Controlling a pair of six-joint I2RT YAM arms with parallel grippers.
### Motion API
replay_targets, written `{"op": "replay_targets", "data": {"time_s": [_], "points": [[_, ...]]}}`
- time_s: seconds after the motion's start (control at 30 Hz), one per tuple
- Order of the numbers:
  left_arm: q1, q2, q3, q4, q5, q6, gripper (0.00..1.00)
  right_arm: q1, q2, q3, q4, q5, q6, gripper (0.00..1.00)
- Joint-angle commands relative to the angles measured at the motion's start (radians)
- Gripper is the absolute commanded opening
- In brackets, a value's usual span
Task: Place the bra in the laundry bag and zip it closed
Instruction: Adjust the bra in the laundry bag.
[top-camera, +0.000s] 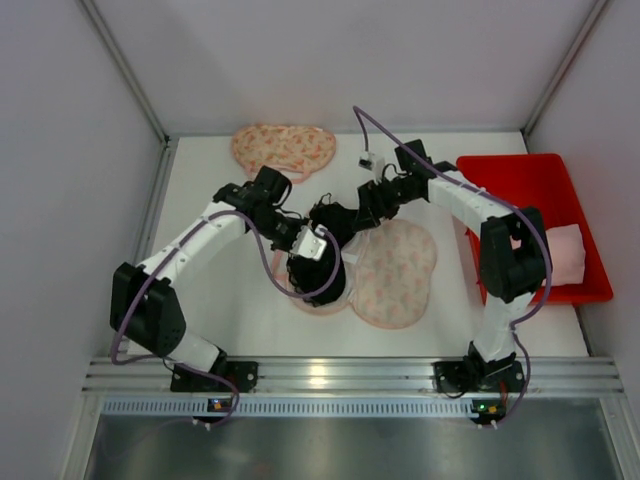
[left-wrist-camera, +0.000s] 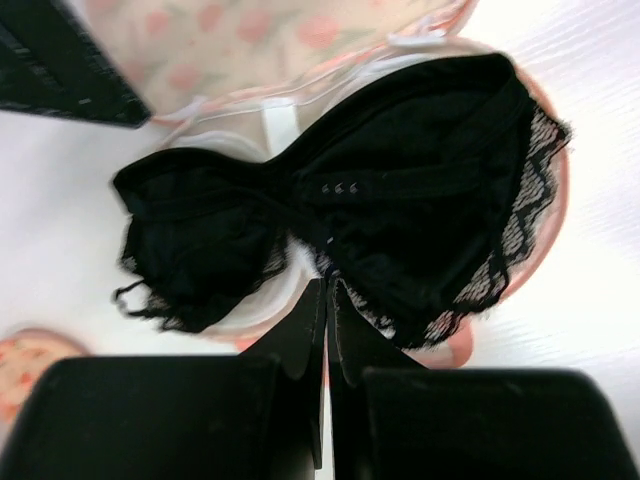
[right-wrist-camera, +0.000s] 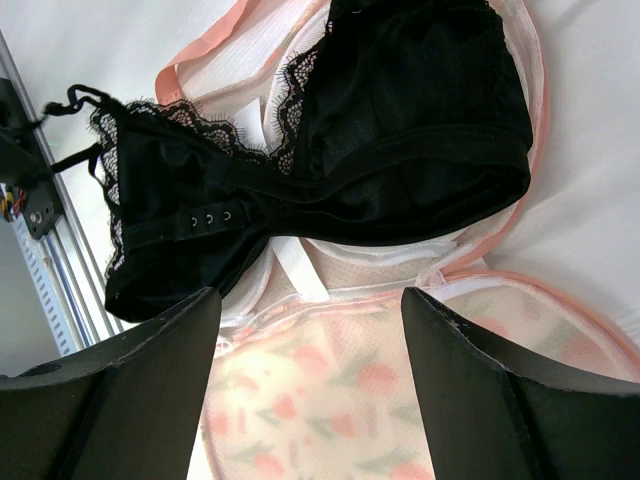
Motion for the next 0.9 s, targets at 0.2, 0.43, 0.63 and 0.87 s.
{"op": "replay_targets", "data": {"time_s": [0.2, 0.43, 0.63, 0.87], "points": [[-0.081, 0.267, 0.143, -0.007, 0.048, -0.3, 0.0, -0.04, -0.054, -0.017, 0.031, -0.03, 0.022, 0.73], [-0.092, 0.338, 0.177, 0.195, 0.001, -0.644, 0.07, -0.056, -0.052, -0.018, 0.042, -0.025, 0.039, 0.73], [-0.126, 0.364, 0.22, 0.249, -0.118, -0.932, 0.34, -0.07, -0.063, -0.017, 0.028, -0.004, 0.056, 0.72], [-0.106, 0.22, 0.252, 0.271, -0.251, -1.156, 0.69, -0.13, -0.173, -0.089, -0.05, 0.067, 0.073, 0.7]]}}
